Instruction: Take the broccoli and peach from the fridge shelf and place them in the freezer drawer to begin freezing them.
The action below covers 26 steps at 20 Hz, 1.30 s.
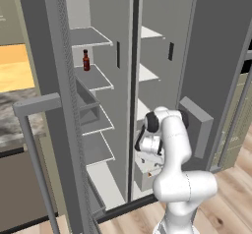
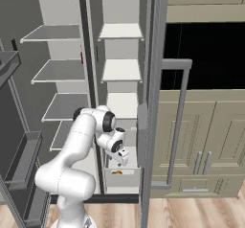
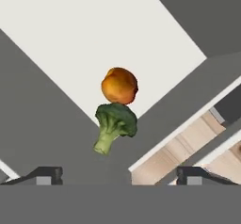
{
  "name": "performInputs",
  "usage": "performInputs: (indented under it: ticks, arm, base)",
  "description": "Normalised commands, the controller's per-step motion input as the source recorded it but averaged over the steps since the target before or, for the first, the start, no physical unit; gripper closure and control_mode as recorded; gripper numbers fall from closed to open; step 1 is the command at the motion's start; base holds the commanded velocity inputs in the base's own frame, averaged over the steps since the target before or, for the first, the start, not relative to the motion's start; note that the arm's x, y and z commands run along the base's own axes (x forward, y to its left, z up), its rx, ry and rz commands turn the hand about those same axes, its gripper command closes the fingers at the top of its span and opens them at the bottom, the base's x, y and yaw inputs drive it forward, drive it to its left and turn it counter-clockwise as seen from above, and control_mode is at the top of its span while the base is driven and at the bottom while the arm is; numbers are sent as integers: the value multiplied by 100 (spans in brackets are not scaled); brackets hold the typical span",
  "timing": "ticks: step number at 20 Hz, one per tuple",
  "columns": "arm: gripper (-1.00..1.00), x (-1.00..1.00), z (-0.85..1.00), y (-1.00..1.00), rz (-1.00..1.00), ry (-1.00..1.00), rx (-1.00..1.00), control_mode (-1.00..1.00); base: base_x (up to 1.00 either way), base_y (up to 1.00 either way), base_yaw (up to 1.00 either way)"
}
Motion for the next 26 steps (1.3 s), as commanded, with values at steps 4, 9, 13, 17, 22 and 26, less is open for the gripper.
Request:
performInputs:
  ticks: [4, 9, 13, 17, 22, 26]
  arm:
    - [-100, -7, 46, -3, -1, -8, 0, -100]
    - [-100, -19, 63, 0, -5, -1, 0, -100]
    - [-100, -17, 68, -1, -6, 0, 0, -100]
    - [-100, -21, 64, 0, -6, 0, 0, -100]
    - [-100, -30, 52, 0, -7, 0, 0, -100]
    - [-100, -67, 27, 0, -8, -3, 0, -100]
  base:
    - [0, 0, 0]
    - [0, 0, 0]
    - [0, 0, 0]
    - [0, 0, 0]
    - [0, 0, 0]
    - [0, 0, 0]
